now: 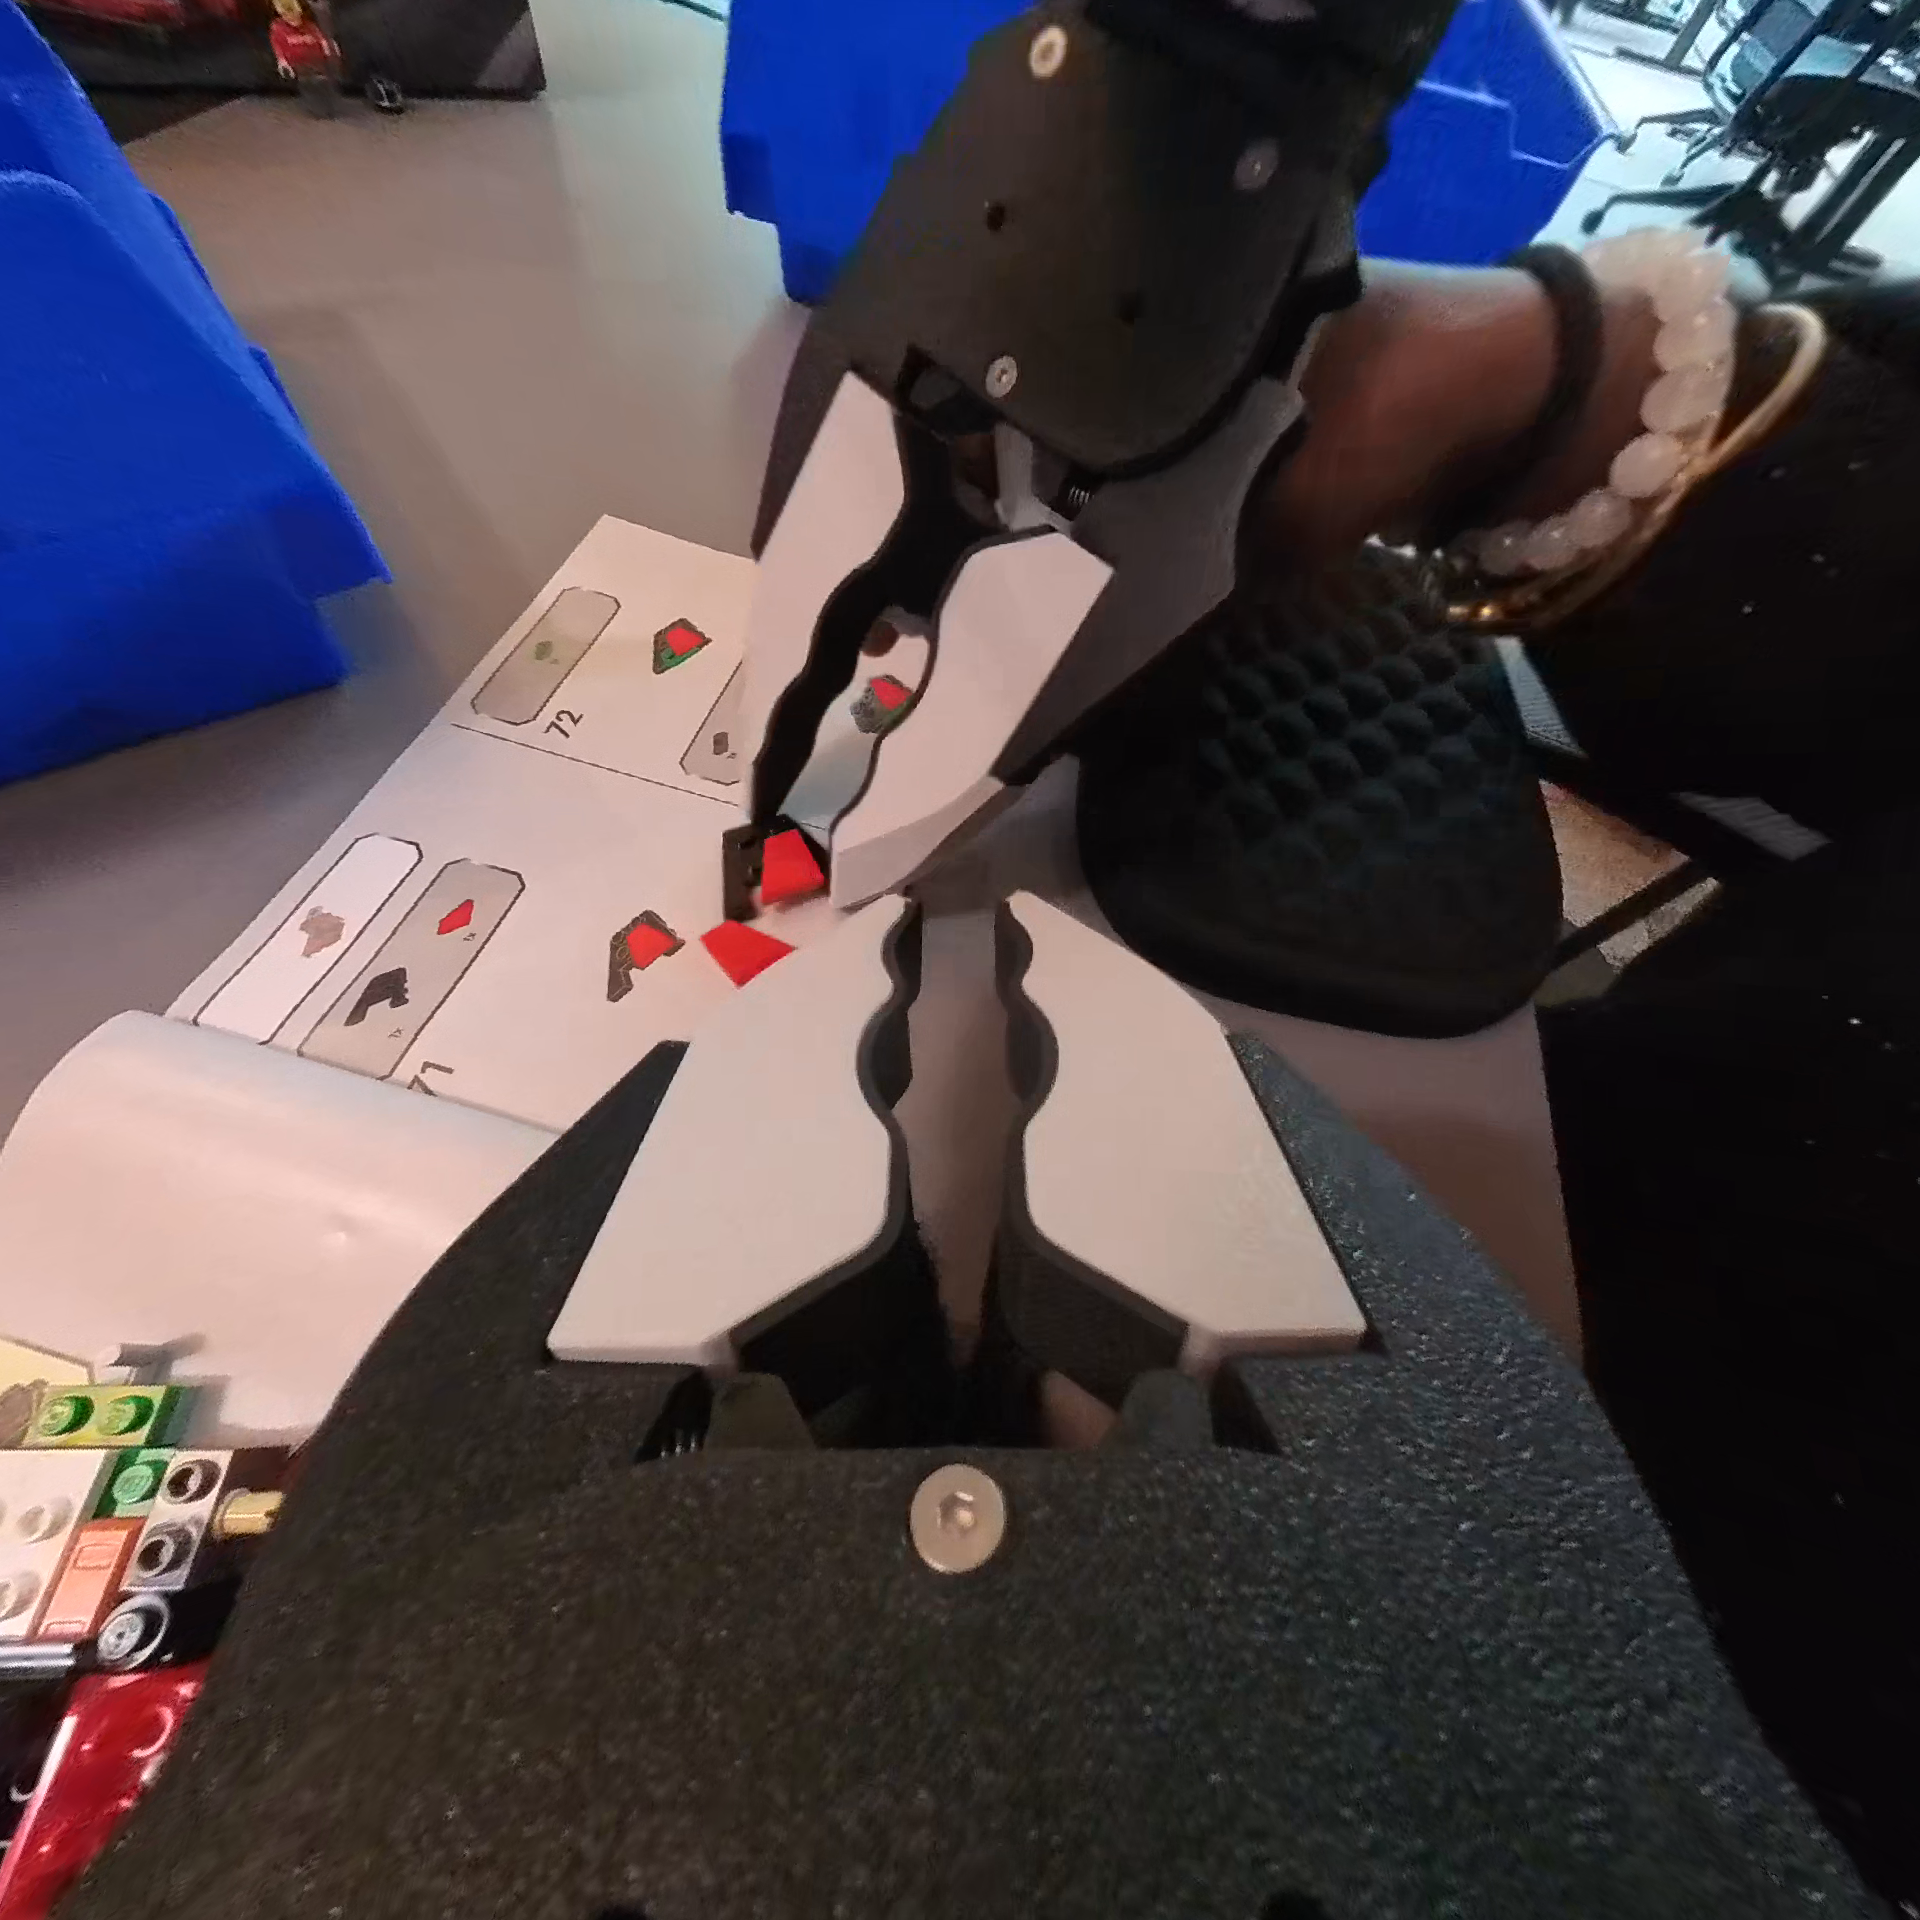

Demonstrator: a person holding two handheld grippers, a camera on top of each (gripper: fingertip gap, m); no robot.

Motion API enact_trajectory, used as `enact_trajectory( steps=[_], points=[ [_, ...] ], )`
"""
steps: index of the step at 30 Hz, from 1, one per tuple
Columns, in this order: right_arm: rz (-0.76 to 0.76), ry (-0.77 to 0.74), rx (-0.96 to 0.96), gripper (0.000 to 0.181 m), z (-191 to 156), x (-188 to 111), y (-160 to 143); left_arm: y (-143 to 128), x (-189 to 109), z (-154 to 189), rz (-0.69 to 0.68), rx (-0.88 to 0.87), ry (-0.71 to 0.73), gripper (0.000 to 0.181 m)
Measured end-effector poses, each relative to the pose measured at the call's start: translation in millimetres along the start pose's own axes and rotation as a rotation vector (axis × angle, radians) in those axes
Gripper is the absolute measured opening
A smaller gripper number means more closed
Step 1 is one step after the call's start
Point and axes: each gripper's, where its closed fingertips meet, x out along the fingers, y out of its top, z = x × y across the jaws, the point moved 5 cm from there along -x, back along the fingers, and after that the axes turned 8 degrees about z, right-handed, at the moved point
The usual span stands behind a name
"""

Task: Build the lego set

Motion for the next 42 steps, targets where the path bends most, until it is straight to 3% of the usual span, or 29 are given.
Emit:
enact_trajectory(
  steps=[7,11,16,21,26,30,34,38,42],
  points=[
    [-0.069,0.33,-0.456,0.027,9,1,4,1,0,-1,-0.013,0.013,0.015,0.014],
    [-0.085,0.339,-0.577,0.038,19,2,7,-2,-1,-2,-0.06,0.05,0.045,0.015],
    [0.019,0.272,-0.484,0.035,13,-8,7,-3,0,-6,-0.093,0.084,0.082,0.014],
    [0.143,0.203,-0.364,0.021,4,-18,-4,-3,4,-11,-0.119,0.115,0.099,0.004],
    [0.187,0.211,-0.309,0.021,9,-17,-3,0,14,-12,-0.147,0.171,0.105,0.004],
    [0.168,0.222,-0.354,0.021,7,-10,2,-4,16,-20,-0.185,0.206,0.163,0.004],
    [0.141,0.211,-0.361,0.022,3,-10,2,4,3,-22,-0.108,0.18,0.194,0.003],
    [0.017,0.032,-0.206,0.022,4,-14,22,3,-9,-37,-0.149,0.02,0.285,0.004],
    [0.009,-0.011,-0.094,0.028,-7,-8,31,5,-8,-41,-0.183,-0.057,0.324,0.017]
  ],
)
